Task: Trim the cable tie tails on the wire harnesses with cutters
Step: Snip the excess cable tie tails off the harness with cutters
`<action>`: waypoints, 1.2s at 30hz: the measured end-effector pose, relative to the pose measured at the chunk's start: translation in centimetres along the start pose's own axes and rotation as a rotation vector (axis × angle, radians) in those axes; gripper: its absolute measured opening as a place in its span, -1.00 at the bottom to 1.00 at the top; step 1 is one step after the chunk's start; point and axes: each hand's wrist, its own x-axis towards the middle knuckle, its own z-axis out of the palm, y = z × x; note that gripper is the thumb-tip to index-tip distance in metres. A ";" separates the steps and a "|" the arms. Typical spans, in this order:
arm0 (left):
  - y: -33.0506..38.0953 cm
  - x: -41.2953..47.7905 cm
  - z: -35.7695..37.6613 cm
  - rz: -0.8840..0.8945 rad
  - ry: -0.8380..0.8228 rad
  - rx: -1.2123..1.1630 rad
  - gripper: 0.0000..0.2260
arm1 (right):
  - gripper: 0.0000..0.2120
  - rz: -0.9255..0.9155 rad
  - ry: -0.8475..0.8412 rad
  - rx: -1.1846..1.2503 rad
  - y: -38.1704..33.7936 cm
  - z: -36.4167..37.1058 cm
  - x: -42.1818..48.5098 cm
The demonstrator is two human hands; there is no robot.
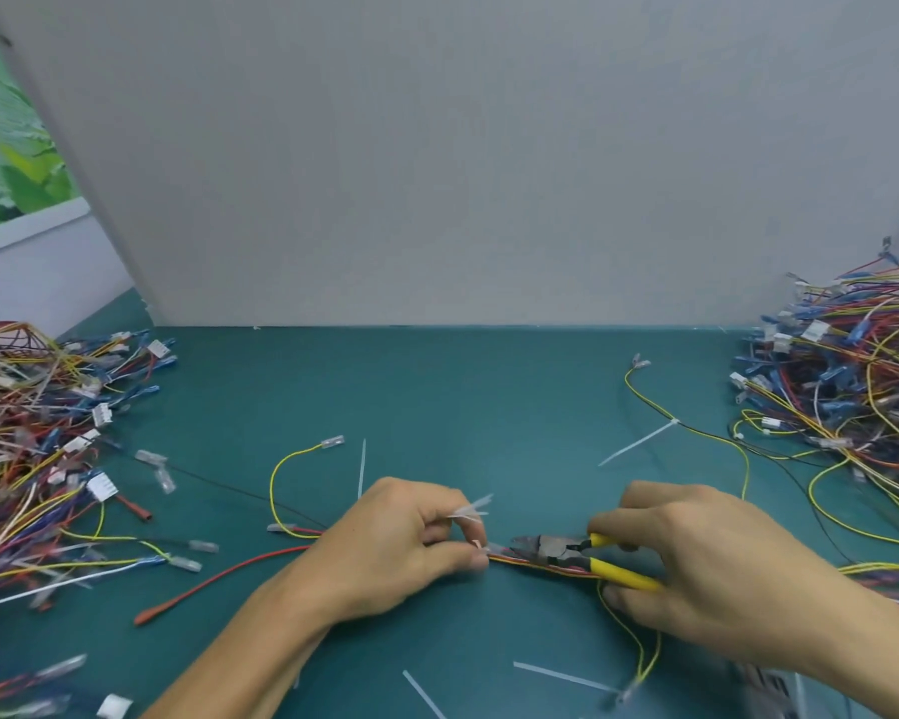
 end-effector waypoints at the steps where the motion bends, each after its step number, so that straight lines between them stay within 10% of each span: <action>1: -0.1 0.0 0.0 0.011 0.007 -0.006 -0.92 | -0.59 -0.006 0.000 -0.009 -0.3 0.0 0.0; 36: -0.9 0.3 0.1 -0.070 0.031 -0.116 -0.89 | -0.81 -0.001 0.103 -0.163 -2.8 1.1 0.1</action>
